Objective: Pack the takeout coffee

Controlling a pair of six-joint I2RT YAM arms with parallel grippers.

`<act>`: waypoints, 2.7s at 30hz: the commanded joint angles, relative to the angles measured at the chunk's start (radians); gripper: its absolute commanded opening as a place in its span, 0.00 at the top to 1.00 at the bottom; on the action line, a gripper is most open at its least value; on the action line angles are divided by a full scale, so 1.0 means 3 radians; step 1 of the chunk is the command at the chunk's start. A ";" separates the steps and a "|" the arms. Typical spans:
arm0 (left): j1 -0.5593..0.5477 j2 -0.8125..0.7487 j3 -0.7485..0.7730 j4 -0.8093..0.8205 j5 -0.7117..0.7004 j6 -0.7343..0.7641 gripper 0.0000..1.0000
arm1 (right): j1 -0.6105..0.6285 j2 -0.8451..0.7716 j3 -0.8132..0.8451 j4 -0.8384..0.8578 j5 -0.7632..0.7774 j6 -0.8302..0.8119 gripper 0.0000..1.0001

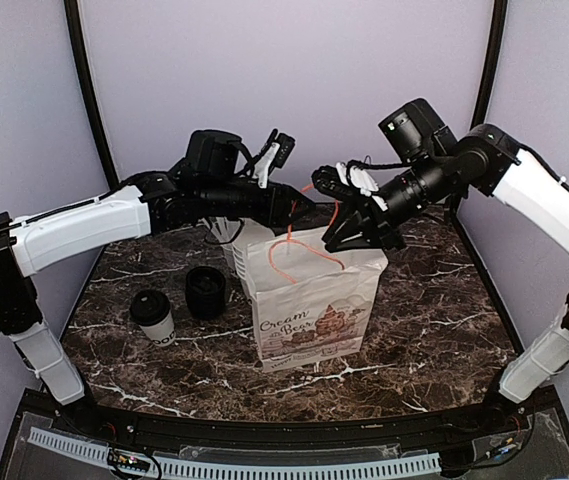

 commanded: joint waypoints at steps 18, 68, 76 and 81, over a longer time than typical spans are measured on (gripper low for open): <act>0.0052 0.0094 0.0452 -0.0270 0.0485 0.0150 1.00 | 0.0091 0.0030 0.0068 -0.0159 -0.0223 -0.0027 0.34; 0.0056 -0.0138 0.0907 0.0157 0.0376 -0.0212 1.00 | 0.0191 0.0354 0.1595 -0.0112 0.0125 0.0155 1.00; 0.0056 -0.0158 0.0862 0.0118 0.0348 -0.0160 1.00 | 0.0192 0.0384 0.1595 -0.0129 0.0110 0.0149 1.00; 0.0056 -0.0191 0.0784 0.0159 0.0309 -0.0142 1.00 | 0.0191 0.0370 0.1558 -0.0128 0.0099 0.0149 1.00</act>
